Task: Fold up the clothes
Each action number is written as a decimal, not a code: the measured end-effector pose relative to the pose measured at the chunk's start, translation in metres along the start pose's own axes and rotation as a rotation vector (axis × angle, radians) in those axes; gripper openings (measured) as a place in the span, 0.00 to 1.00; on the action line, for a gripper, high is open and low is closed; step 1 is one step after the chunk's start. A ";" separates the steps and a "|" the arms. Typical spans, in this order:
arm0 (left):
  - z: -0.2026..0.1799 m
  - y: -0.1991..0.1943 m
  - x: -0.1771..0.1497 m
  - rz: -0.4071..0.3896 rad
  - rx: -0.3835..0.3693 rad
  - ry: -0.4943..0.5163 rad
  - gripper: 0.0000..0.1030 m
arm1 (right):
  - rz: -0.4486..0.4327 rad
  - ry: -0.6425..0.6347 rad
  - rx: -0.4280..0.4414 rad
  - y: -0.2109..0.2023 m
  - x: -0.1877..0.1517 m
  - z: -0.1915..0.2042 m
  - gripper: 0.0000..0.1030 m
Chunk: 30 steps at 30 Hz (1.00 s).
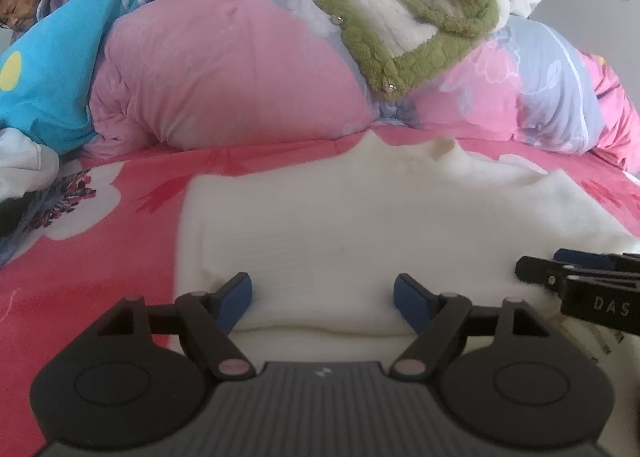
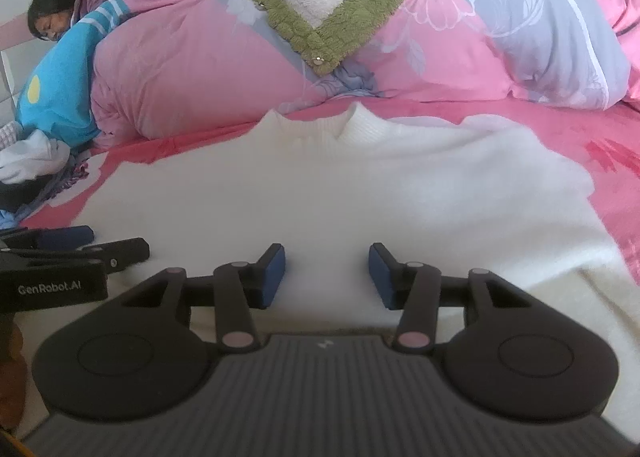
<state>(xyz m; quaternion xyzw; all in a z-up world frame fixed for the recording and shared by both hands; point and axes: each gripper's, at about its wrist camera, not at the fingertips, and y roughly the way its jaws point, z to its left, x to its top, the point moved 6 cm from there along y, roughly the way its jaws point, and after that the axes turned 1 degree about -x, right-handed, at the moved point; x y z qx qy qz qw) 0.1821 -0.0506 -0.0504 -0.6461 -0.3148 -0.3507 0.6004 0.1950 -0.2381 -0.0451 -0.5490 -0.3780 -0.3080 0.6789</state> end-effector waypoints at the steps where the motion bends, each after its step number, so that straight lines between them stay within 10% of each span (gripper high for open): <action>1: 0.000 0.000 0.000 -0.002 -0.002 -0.002 0.77 | 0.000 -0.005 -0.005 0.000 0.000 0.001 0.48; 23: 0.003 0.000 -0.001 -0.014 -0.024 -0.022 0.79 | -0.024 -0.104 -0.094 -0.025 -0.006 0.013 0.53; 30: 0.002 0.000 -0.001 -0.014 -0.016 -0.021 0.79 | -0.089 -0.002 -0.182 -0.048 0.025 -0.041 0.37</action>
